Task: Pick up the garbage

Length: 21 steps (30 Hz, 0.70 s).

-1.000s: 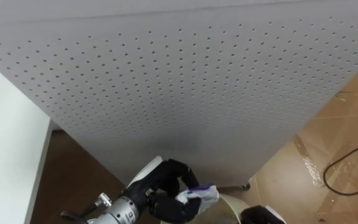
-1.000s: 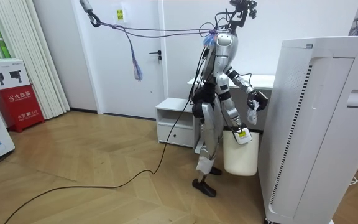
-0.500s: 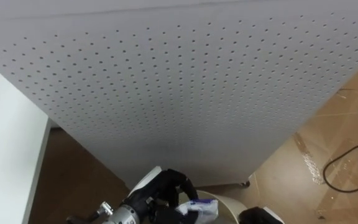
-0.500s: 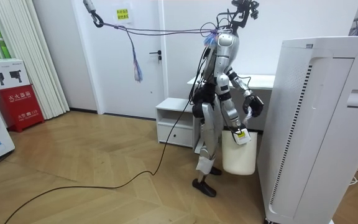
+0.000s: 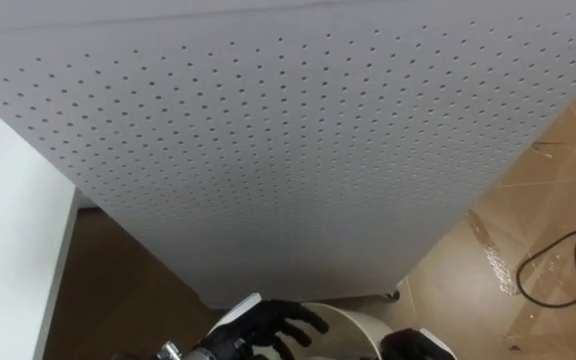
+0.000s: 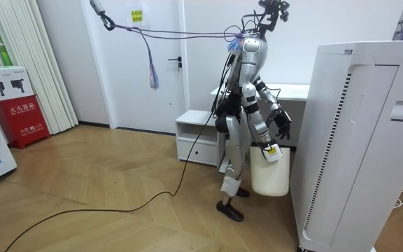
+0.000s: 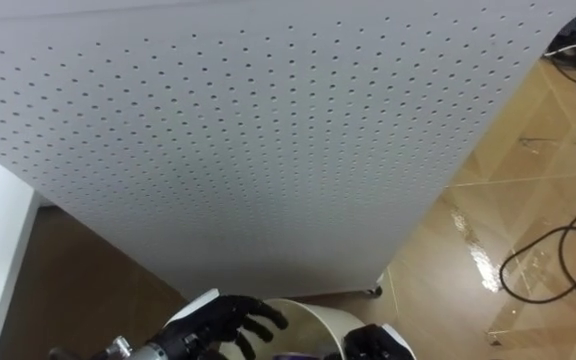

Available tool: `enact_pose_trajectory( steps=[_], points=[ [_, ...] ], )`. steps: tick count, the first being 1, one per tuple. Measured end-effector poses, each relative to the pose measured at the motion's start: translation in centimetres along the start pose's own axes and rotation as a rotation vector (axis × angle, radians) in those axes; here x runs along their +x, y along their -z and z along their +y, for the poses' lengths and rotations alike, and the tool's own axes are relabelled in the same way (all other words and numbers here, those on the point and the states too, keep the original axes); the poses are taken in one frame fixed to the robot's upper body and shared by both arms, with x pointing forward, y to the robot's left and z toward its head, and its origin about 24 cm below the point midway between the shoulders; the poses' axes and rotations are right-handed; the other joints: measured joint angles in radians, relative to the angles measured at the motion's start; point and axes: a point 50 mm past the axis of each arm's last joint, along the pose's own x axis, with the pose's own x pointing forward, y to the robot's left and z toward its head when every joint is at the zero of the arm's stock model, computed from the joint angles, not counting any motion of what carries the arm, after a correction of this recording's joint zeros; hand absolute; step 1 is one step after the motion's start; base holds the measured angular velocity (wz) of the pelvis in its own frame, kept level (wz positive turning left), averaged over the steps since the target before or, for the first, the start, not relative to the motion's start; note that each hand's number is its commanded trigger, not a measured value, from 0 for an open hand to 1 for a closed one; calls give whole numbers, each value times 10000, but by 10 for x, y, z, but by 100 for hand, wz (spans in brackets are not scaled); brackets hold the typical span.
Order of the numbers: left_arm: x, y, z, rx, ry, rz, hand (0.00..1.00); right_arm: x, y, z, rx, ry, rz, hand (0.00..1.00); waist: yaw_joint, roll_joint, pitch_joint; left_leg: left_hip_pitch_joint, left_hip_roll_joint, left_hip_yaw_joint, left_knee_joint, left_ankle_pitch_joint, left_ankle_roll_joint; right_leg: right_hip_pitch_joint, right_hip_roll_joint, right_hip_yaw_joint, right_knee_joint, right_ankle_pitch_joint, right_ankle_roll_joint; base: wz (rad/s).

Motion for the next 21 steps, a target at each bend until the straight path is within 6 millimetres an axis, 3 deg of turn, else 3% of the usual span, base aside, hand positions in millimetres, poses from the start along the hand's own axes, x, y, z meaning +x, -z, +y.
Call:
enact_pose_trajectory(
  steps=[9,17,21],
  points=[
    [-3,8,-1,-118,365,407,0,0,-2,-2,52,68,-32,100,-50,-142,-16,10,-6,6,16,1,-5,-21,-69,5,58,-40,-10,0],
    [-5,11,2,-185,197,492,0,-1,1,-2,77,61,41,100,-55,-144,-16,128,-2,37,-40,2,-6,69,-50,35,23,-37,-12,-1],
    [-15,29,-8,-618,218,1104,0,-6,16,-1,292,121,426,100,-51,-124,-36,714,38,-1,-423,23,-39,708,76,-86,-484,40,-5,1]
  ],
)
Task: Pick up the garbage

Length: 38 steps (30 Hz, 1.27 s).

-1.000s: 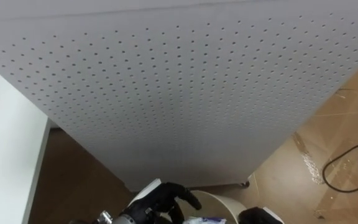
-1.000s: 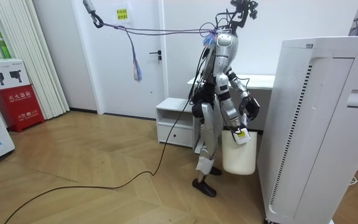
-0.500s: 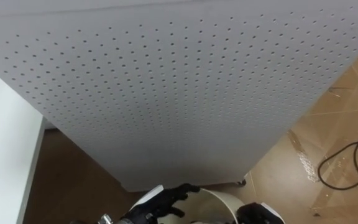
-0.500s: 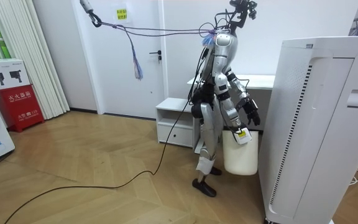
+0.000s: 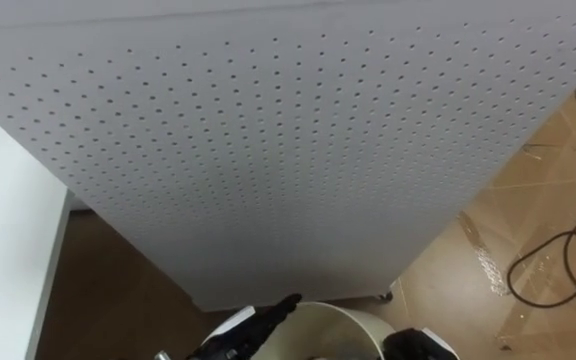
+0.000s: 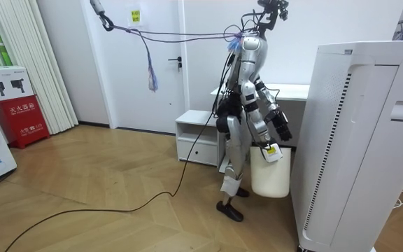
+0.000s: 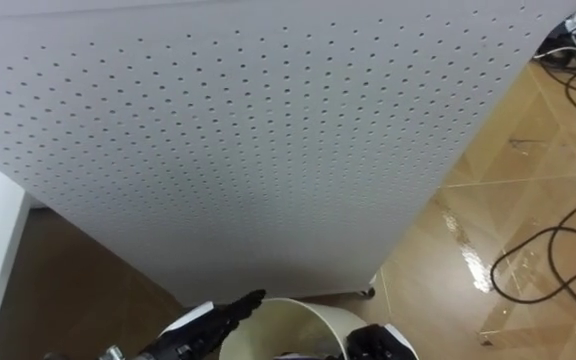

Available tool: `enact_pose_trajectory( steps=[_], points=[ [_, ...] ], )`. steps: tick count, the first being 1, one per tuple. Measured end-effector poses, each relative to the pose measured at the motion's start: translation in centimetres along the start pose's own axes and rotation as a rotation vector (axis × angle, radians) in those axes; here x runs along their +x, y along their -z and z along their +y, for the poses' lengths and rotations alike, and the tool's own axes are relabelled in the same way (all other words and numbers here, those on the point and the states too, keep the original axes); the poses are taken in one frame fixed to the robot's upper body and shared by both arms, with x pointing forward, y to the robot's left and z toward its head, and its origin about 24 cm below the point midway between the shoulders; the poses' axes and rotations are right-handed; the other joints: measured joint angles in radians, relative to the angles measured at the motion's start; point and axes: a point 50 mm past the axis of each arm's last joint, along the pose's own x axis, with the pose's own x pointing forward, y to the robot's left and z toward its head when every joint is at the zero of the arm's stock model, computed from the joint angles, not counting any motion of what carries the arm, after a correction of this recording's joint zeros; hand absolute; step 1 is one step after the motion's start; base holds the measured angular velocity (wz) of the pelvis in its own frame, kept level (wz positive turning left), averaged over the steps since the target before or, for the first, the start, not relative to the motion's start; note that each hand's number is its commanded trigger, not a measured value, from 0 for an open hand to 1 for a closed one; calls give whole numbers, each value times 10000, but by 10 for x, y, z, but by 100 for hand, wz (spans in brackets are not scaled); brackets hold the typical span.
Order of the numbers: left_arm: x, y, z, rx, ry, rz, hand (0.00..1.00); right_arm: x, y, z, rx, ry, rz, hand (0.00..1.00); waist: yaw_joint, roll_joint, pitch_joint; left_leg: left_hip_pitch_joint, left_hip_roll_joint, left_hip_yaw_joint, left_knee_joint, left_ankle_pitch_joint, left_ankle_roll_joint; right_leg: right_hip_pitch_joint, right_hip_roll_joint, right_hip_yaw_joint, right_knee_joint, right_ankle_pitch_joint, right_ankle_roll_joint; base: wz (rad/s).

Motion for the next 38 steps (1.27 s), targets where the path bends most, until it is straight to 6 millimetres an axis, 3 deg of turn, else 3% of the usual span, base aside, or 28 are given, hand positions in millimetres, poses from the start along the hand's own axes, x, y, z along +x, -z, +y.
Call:
enact_pose_trajectory(
  steps=[9,11,12,16,20,21,27,28,31,38],
  points=[
    [-43,87,-23,-2113,-1059,3090,0,-29,71,-7,1170,657,1749,100,101,7,-129,1619,9,98,-1005,0,-25,1533,162,-32,-882,-16,91,-1],
    [-58,107,-35,-2968,-1397,3845,0,-36,85,-7,1449,813,2201,100,26,9,-213,2115,12,152,-1274,-1,-26,1980,188,-44,-1080,-33,121,-10],
    [-68,118,-41,-3498,-1682,4202,0,-41,95,-7,1728,896,2491,100,-4,-18,-330,2409,21,157,-1441,-4,-29,2275,220,-36,-1252,-23,138,-5],
    [-101,153,-60,-6284,-3570,5411,0,-61,128,-3,2860,1241,3272,100,-1,-200,-429,3750,52,185,-2024,-21,-72,3567,324,-31,-1809,-31,188,-2],
    [-114,163,-67,-7395,-4407,5762,0,-69,141,5,3469,1423,3628,100,14,-368,-438,4238,140,293,-2061,-161,-131,4064,458,195,-1954,-63,205,-11],
    [-116,165,-69,-7791,-4639,5804,0,-69,142,7,3614,1498,3698,100,29,-397,-408,4341,165,311,-2061,-194,-153,4146,486,237,-1959,-63,201,-14],
    [-120,172,-84,-9251,-5317,6399,0,-78,156,11,4661,2055,4134,100,-21,-196,-344,4798,221,397,-2078,-363,-172,4641,581,411,-2114,-67,203,-9],
    [-120,173,-85,-9438,-5368,6551,0,-79,157,11,4826,2141,4222,100,-32,-230,-298,4898,230,404,-2135,-386,-178,4747,592,406,-2142,-74,208,-4],
    [-124,176,-89,-10003,-5661,6793,0,-80,159,12,4875,2184,4403,100,-7,-162,-352,4979,279,575,-2133,-417,-190,4781,645,524,-2190,-70,199,-11],
    [-129,180,-97,-10866,-6097,7194,0,-84,167,13,5502,2491,4817,100,-21,-130,-355,5090,318,594,-2148,-446,-229,4899,688,515,-2261,-90,175,-1]
  ],
)
